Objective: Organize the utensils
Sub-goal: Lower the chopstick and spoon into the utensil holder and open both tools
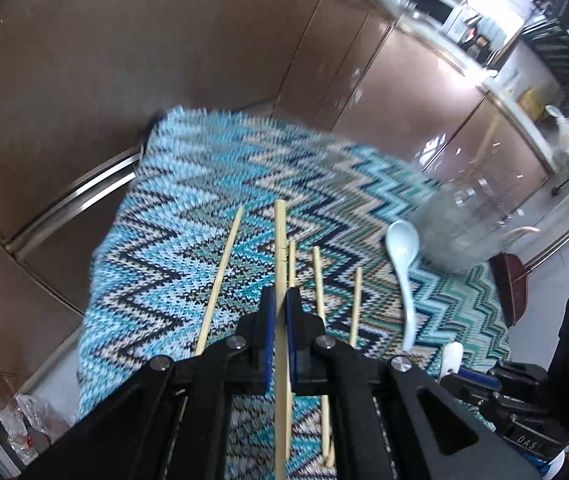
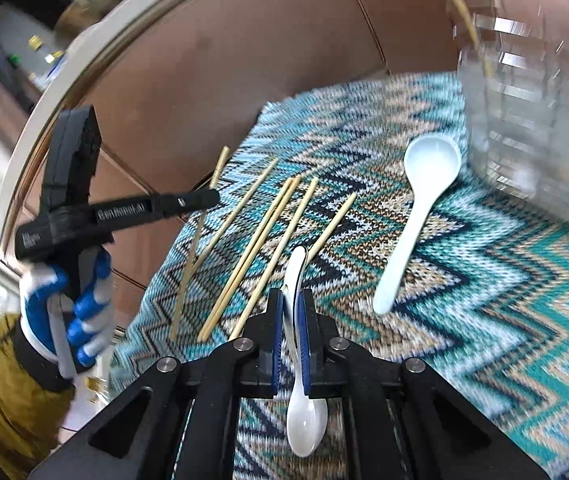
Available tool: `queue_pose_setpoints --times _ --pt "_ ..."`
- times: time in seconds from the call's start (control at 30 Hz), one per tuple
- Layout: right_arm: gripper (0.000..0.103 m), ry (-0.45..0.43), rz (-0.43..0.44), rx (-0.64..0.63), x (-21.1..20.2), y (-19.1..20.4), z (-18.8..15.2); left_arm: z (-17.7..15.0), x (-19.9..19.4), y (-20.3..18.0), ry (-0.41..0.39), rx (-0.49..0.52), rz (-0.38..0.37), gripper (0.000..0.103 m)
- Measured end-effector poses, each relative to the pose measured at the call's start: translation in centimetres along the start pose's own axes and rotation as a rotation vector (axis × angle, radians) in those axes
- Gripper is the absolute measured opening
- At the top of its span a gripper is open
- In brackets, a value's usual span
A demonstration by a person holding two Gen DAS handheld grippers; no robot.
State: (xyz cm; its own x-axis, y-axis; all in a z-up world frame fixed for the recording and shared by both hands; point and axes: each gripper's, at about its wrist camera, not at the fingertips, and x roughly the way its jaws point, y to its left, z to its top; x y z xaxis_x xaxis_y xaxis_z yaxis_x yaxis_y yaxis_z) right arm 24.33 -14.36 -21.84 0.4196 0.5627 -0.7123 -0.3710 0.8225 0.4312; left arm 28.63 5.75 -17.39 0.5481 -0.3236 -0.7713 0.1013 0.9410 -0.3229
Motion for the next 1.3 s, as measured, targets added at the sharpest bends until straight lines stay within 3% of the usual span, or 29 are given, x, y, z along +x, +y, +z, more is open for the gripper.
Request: queue_pose_setpoints --times 0.17,0.37,0.53,0.73,0.87,1.0,1.17,1.3 --pt "0.005 -0.081 -0.028 -0.052 -3.7 1.2 -2.6 -1.2 -3.8 -1.4 -0.083 0.015 -0.023 0.005" --pt "0.005 -0.193 -0.049 -0.065 -8.2 2.0 -3.3 -0.8 -6.8 -4.4 -0.155 0.040 -0.074 0.005" --pt "0.005 -0.310 -0.081 -0.087 -12.4 2.0 -1.5 0.8 -8.4 -8.4 -0.211 0.079 -0.122 0.005" --pt "0.005 -0.450 -0.149 -0.115 -18.4 0.2 2.8 5.6 -8.9 -13.7 -0.296 0.104 -0.213 0.005" --pt "0.005 -0.528 -0.226 -0.133 -21.3 -1.4 6.5 9.7 -8.1 -17.5 -0.358 0.104 -0.267 0.005" --pt "0.005 -0.568 -0.287 -0.138 -21.6 -3.2 9.5 13.1 -5.5 -21.1 -0.415 0.101 -0.292 0.005" --pt "0.005 -0.574 -0.350 -0.111 -19.8 -6.5 11.3 14.7 -1.5 -23.7 -0.488 0.088 -0.254 0.005" --pt "0.005 -0.567 -0.382 -0.081 -17.7 -9.0 11.6 14.2 1.4 -24.9 -0.581 0.094 -0.169 0.005"
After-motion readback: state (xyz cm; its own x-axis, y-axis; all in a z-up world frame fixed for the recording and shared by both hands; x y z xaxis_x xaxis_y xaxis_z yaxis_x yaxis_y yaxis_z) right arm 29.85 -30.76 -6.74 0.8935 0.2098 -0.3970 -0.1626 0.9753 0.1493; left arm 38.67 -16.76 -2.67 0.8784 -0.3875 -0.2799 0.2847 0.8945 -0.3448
